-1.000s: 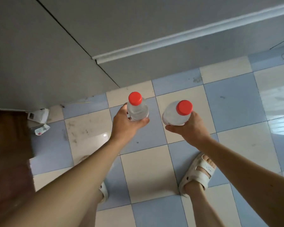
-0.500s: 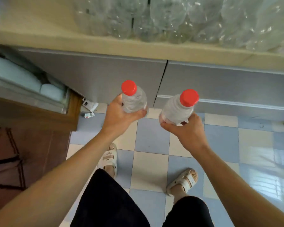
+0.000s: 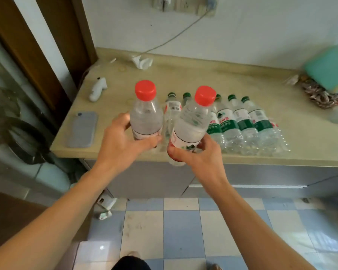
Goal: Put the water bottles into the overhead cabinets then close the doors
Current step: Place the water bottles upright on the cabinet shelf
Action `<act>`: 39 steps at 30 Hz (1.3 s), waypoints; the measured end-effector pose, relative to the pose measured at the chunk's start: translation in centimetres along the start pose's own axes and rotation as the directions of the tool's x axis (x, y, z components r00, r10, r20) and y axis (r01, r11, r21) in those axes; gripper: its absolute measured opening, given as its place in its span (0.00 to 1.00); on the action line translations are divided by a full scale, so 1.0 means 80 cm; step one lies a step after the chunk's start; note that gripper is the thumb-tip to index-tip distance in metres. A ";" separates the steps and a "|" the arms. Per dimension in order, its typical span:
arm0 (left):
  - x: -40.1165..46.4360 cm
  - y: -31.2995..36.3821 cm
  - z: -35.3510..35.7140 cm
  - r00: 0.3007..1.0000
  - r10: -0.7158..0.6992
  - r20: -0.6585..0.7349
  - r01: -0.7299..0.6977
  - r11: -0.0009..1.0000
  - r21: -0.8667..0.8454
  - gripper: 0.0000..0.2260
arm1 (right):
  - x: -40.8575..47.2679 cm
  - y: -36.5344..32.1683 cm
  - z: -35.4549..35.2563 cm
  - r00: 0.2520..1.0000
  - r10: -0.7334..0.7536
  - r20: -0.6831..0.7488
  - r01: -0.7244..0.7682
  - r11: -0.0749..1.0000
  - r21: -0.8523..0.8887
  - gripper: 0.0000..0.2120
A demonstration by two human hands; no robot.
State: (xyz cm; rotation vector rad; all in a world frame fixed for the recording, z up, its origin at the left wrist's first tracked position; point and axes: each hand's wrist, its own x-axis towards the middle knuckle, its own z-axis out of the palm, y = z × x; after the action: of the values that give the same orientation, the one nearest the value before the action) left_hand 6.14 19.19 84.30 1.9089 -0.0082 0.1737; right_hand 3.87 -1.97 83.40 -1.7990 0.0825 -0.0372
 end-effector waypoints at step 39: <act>0.488 0.578 -0.211 0.709 0.520 -0.477 -0.500 0.847 0.181 0.16 | 0.444 -0.691 -0.100 0.812 -0.577 -0.095 0.582 0.812 0.039 0.22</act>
State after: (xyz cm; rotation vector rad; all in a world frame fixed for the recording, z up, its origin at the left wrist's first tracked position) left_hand 38.55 22.46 138.02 1.8014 -0.1816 1.0709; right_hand 40.68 0.01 138.33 -1.6947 -0.4164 -0.5453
